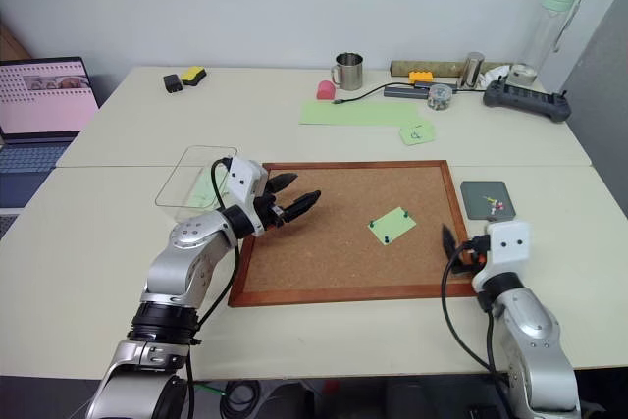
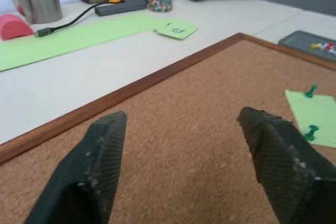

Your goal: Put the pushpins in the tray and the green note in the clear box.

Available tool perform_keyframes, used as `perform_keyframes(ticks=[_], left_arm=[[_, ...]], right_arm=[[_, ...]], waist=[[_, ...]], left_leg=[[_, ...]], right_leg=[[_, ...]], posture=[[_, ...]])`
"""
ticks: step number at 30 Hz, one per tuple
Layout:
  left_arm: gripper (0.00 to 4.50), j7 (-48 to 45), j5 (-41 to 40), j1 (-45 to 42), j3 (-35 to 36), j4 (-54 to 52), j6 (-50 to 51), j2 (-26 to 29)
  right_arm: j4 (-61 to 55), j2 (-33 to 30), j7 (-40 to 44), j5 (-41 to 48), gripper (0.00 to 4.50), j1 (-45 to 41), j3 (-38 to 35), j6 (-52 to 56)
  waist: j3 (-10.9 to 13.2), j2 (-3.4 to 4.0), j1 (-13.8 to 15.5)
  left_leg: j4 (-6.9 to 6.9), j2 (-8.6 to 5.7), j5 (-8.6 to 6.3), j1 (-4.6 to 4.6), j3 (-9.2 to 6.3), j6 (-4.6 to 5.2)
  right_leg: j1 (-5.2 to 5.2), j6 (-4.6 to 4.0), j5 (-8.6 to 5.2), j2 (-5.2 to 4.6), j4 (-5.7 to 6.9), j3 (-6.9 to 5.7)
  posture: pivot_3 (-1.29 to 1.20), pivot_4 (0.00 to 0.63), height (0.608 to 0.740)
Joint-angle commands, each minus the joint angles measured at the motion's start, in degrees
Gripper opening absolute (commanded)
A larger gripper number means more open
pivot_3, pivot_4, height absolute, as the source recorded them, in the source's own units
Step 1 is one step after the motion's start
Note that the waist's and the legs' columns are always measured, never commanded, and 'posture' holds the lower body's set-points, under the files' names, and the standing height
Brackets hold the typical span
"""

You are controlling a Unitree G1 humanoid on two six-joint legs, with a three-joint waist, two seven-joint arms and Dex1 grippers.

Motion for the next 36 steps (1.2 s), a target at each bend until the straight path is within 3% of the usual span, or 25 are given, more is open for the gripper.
perform_keyframes(ticks=[1, 14, 20, 28, 36], left_arm=[[2.48, -1.1, -1.3, -0.5, -0.1, -1.7, -0.8, -0.7], [0.03, -5.0, -0.8, -0.7, -3.2, -2.4, 1.8, -0.2], [0.03, -5.7, 1.0, -0.7, -6.0, 1.2, 0.7, -1.3], [0.03, -5.0, 11.7, -1.8, -14.8, 11.0, -2.4, -0.7], [0.03, -5.2, 12.1, -2.9, -14.3, 12.6, -5.2, -1.6]], right_arm=[[-3.0, -2.6, 4.6, 4.7, 4.5, -1.6, -1.0, 1.3], [4.9, -5.9, 8.1, 3.1, 4.5, -8.3, 1.8, 0.4], [10.4, -4.6, 8.4, 3.0, 4.5, -13.5, 2.8, -1.1], [18.9, -3.2, 9.4, 0.9, 4.5, -19.2, 5.5, -2.9], [27.1, -2.7, 10.2, -0.4, 4.5, -23.0, 6.5, -4.6]], waist=[[0.0, -0.01, 0.1], [0.0, -0.01, 0.0], [0.0, -0.01, 0.0], [-0.1, 0.04, 0.2], [-0.2, 0.13, 0.5]], left_leg=[[0.02, 0.0, 0.0, 0.0, 0.0, 0.0], [0.02, 0.0, 0.0, 0.01, -0.03, 0.0], [0.02, -0.01, 0.0, 0.01, -0.02, 0.0], [0.02, -0.02, 0.0, 0.03, -0.03, 0.0], [0.09, -0.08, 0.0, 0.1, -0.04, 0.0]], right_leg=[[0.02, 0.0, 0.0, -0.01, -0.01, -0.01], [0.03, 0.0, 0.0, 0.02, 0.0, -0.02], [0.02, 0.0, 0.0, 0.01, -0.01, -0.02], [0.05, 0.0, 0.0, 0.0, 0.0, -0.05], [0.17, 0.01, 0.01, -0.09, 0.01, -0.06]], posture=[[0.0, 0.15, 0.74], [0.0, 0.15, 0.74], [0.0, 0.15, 0.74], [0.0, 0.15, 0.74], [0.0, 0.15, 0.74]])
